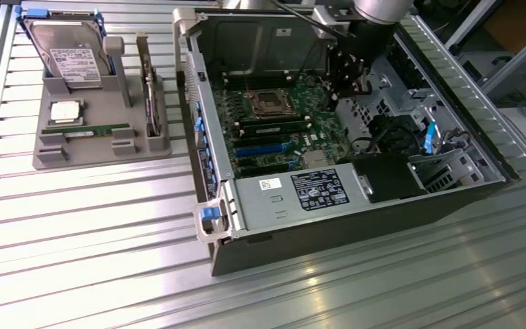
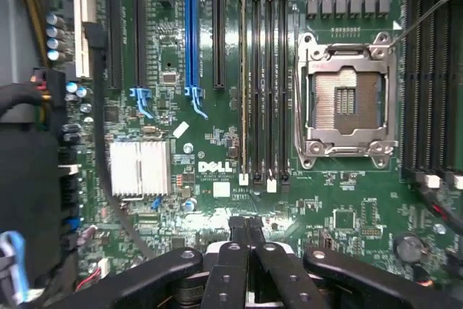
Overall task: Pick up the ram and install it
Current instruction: 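Press down the ram until it locks into place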
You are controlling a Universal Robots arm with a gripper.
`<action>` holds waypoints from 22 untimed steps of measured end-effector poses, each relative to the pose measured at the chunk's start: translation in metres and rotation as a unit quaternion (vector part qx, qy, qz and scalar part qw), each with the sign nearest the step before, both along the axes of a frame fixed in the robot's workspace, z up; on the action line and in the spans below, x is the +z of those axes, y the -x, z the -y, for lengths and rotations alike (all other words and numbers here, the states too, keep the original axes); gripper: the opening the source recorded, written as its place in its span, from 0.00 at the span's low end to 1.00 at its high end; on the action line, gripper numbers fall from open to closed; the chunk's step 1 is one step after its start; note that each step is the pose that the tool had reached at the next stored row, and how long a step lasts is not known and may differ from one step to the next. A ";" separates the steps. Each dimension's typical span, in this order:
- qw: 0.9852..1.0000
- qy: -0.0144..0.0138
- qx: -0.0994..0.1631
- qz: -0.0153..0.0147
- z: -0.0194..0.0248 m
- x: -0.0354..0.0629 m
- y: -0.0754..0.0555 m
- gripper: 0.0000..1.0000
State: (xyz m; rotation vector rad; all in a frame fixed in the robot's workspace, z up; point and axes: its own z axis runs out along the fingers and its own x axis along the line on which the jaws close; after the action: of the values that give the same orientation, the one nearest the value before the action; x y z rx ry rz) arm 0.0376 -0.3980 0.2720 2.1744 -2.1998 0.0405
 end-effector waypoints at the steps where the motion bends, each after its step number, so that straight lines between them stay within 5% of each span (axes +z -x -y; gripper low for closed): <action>1: 1.000 0.000 0.000 0.000 0.0000 0.0071 0.000 0.11; 4: 1.000 0.000 0.000 0.000 0.0000 0.0255 0.000 0.11; 5: 1.000 0.000 0.000 0.000 0.0000 0.0429 0.000 0.11; 10: 1.000 0.000 0.000 0.000 0.0000 0.0824 0.000 0.11; 14: 1.000 0.000 0.000 0.000 0.0000 0.0849 0.000 0.11; 17: 1.000 0.000 -0.031 0.000 0.0000 0.0850 0.000 0.11; 22: 0.996 0.000 -0.090 0.000 0.0000 0.0849 0.000 0.11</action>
State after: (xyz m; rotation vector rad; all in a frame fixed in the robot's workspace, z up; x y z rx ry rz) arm 0.0376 -0.3980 0.3569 1.9671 -2.3840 0.0340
